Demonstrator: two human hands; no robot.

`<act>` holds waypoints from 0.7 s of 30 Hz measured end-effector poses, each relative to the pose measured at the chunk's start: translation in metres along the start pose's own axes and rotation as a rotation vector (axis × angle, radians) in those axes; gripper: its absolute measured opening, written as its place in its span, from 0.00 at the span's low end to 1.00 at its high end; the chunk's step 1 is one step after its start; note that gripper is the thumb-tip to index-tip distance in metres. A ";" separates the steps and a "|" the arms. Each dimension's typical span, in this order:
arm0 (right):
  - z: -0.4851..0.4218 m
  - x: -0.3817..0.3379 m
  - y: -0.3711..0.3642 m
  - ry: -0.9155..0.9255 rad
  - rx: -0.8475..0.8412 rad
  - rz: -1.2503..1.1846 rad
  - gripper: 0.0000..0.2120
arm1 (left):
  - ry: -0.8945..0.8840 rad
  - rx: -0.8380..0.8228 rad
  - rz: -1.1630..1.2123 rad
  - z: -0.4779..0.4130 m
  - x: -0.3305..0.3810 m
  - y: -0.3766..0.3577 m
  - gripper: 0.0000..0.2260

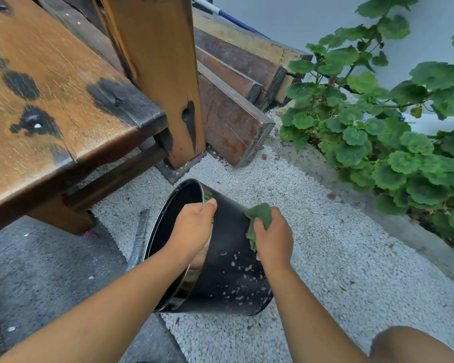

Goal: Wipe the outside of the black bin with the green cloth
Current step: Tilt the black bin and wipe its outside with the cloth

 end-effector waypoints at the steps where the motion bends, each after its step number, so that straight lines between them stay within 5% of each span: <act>1: -0.003 0.011 0.002 -0.013 0.008 0.038 0.05 | 0.002 -0.004 0.003 -0.001 0.000 0.000 0.23; 10: -0.016 0.054 0.003 -0.110 0.020 0.032 0.05 | 0.058 -0.024 -0.035 -0.014 -0.003 0.009 0.22; 17: -0.002 0.032 0.017 -0.114 0.150 -0.254 0.02 | -0.056 -0.407 -0.161 0.014 -0.024 0.035 0.11; 21: 0.023 -0.013 0.017 -0.026 0.093 -0.389 0.05 | -0.094 -0.331 -0.099 0.040 -0.046 0.046 0.12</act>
Point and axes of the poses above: each hand's wrist, its own z-axis away from the middle knuckle, its own y-axis out of the back of the hand, x = y × z, the point moved 6 cm from there along -z, towards the middle knuckle, and after that the axes turned 5 degrees about -z, right-handed, at the moved point
